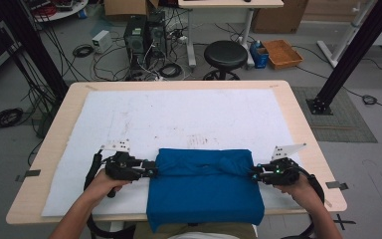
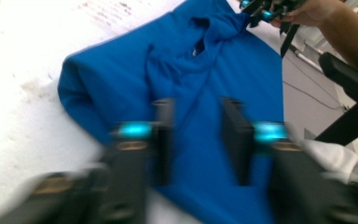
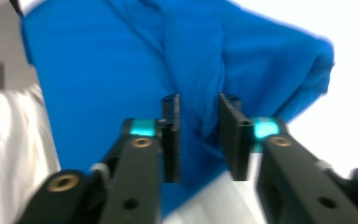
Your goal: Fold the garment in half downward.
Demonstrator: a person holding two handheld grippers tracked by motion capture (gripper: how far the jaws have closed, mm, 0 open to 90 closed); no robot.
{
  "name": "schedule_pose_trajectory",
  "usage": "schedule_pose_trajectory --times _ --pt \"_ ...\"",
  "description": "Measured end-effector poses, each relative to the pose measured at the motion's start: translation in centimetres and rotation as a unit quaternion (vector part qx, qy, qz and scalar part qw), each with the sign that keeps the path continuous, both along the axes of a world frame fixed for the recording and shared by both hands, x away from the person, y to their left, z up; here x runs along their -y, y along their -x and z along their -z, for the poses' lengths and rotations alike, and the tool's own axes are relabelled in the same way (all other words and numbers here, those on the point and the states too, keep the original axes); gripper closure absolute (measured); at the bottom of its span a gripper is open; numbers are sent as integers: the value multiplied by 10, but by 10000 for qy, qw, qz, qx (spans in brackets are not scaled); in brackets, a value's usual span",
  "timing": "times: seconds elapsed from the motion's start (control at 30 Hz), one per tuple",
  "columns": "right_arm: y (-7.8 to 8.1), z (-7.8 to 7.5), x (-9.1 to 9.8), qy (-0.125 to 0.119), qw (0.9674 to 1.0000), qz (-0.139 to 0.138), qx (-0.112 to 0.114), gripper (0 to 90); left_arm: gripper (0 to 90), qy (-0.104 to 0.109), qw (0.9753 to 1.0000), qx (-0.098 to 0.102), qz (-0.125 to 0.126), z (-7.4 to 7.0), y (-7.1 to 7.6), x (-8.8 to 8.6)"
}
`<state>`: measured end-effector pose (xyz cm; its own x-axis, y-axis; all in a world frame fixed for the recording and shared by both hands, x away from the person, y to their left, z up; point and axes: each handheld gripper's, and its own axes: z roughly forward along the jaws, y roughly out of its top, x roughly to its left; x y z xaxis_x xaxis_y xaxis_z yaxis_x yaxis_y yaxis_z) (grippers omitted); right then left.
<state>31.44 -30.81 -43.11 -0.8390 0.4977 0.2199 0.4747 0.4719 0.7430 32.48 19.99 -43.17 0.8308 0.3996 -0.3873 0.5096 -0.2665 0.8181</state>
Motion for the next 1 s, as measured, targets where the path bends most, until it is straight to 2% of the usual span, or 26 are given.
schedule_pose_trajectory --times 0.03,0.07,0.1,0.13,0.2,0.23,0.27,0.3,0.33,0.4,0.43,0.47,0.5,0.53,0.57,0.6,0.63,0.67,0.7,0.73,0.8,0.83,0.87,0.9,0.93,1.0 --pt "0 0 0 0 10000 0 0 672 540 0 10000 0 0 0 0 0" --pt "-2 -8 0 -313 9993 183 135 557 508 -11 9982 298 -522 -4 -4 -1" --pt "-4 -11 0 -410 9982 371 219 525 452 -11 9982 298 -522 -4 -4 -1" --pt "-7 -14 -1 -453 9974 490 275 506 431 -236 9930 534 -1024 -7 -12 0" --pt "-16 -17 -7 -440 9936 915 499 456 430 -278 9874 641 -1419 -9 -20 3" --pt "-19 -18 -10 -360 9920 1096 523 449 430 -398 9832 693 -1640 -9 -27 5" --pt "-25 -18 -14 -161 9890 1346 599 448 424 -398 9832 693 -1640 -9 -27 5" --pt "-29 -17 -18 21 9863 1523 637 448 420 -582 9780 652 -1894 -5 -38 13" --pt "-34 -15 -21 199 9838 1664 638 441 420 -739 9756 600 -1981 -3 -43 18" --pt "-43 -10 -24 414 9816 1753 630 433 417 -980 9735 503 -2005 3 -49 27" --pt "-47 -6 -24 522 9811 1796 497 428 417 -1090 9728 481 -1985 7 -51 31" --pt "-51 -2 -24 576 9814 1796 365 425 417 -1090 9728 481 -1985 7 -51 31" --pt "-53 2 -24 574 9822 1775 233 425 417 -1243 9725 399 -1930 13 -53 37" --pt "-54 6 -23 581 9827 1756 116 430 417 -1294 9730 326 -1882 15 -54 38" --pt "-55 8 -23 613 9834 1708 49 456 420 -1294 9730 326 -1882 15 -54 38" --pt "-54 11 -23 645 9843 1643 -1 509 427 -1420 9719 241 -1863 18 -55 38" --pt "-54 11 -23 645 9843 1643 -1 509 427 -1416 9719 245 -1862 19 -55 38" --pt "-52 12 -24 699 9849 1581 71 605 555 -1610 9676 361 -1912 18 -52 36" --pt "-52 12 -24 657 9866 1495 43 698 644 -1610 9676 361 -1912 18 -52 36" --pt "-51 12 -24 626 9878 1429 17 717 710 -1610 9664 374 -1968 18 -51 33" --pt "-50 11 -26 655 9885 1361 58 767 804 -1534 9667 298 -2024 19 -50 30" --pt "-50 11 -26 655 9885 1361 58 767 804 -1487 9667 227 -2068 19 -50 27" --pt "-49 11 -26 669 9885 1353 79 775 853 -1294 9689 88 -2107 20 -50 23" --pt "-49 11 -26 664 9886 1348 68 775 853 -1294 9689 88 -2107 20 -50 23" --pt "-49 11 -26 655 9887 1348 65 775 826 -1215 9696 75 -2125 20 -49 20" --pt "-49 11 -26 648 9886 1359 72 774 694 -741 9703 79 -2302 16 -49 14"
